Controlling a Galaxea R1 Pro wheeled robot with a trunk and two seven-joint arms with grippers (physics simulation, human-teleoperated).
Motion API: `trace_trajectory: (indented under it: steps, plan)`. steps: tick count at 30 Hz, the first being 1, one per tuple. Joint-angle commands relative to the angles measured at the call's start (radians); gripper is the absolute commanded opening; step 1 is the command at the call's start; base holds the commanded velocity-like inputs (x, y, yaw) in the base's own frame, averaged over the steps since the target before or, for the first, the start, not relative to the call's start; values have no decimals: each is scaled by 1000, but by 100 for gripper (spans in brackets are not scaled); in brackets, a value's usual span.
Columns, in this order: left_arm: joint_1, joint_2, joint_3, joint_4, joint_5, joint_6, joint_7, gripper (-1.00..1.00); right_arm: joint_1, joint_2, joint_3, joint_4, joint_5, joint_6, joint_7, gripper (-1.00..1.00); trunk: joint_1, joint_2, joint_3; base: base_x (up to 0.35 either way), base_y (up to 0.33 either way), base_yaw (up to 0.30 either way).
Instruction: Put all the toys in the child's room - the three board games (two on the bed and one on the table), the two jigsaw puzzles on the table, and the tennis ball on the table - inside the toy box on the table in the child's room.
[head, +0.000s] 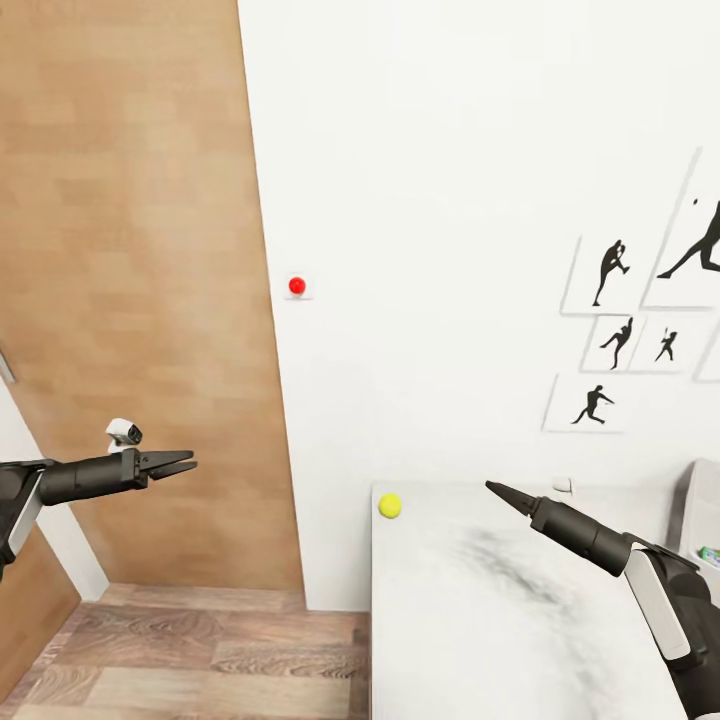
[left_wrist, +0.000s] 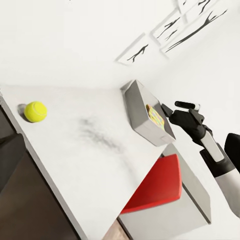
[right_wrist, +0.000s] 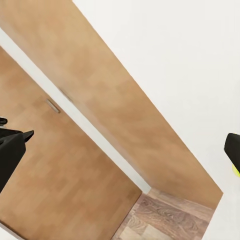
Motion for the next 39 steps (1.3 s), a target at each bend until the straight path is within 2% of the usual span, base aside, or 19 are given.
trace_trajectory:
  steps: [1,13,21,39]
  plan:
    - [0,0,0,0,0,11,-4,100,-1,0,0,0,-5,7,1,100,1,-1,-1,5,163,-43]
    - [0,0,0,0,0,10,-4,100,-1,0,0,0,-4,7,1,100,1,-1,5,14,127,-83]
    - [0,0,0,0,0,10,-4,100,-1,0,0,0,-4,7,1,100,1,-1,6,141,152,-6]
    - [0,0,-1,0,-1,10,-4,100,-1,1,2,0,-3,7,-14,100,1,-1,6,68,49,0]
